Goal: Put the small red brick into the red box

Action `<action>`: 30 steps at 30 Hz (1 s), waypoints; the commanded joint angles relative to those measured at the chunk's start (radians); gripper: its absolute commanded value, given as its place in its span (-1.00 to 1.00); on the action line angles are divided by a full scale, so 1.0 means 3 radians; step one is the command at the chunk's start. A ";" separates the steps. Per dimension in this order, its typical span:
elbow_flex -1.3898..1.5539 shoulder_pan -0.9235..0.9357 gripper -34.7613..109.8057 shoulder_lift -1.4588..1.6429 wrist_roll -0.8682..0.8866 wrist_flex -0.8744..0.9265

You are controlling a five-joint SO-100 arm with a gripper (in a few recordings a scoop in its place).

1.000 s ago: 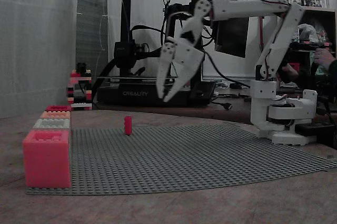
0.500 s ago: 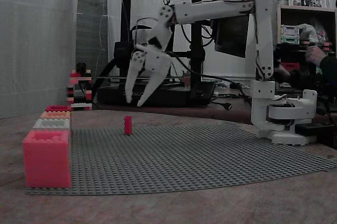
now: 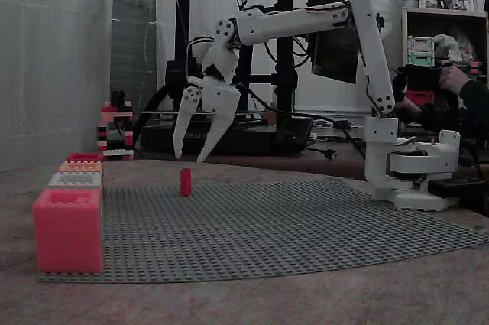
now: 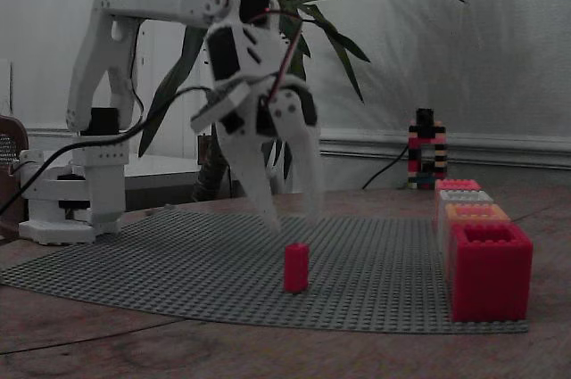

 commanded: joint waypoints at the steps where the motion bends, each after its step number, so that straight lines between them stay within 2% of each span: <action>1: -0.0245 0.0087 -0.31 0.0097 -0.0046 0.0061; 23: -0.0424 0.0148 -0.33 -0.0240 -0.0026 0.0005; 28: -0.0450 0.0148 -0.40 -0.0317 -0.0026 -0.0036; 30: -0.0460 0.0148 -0.49 -0.0353 -0.0020 -0.0066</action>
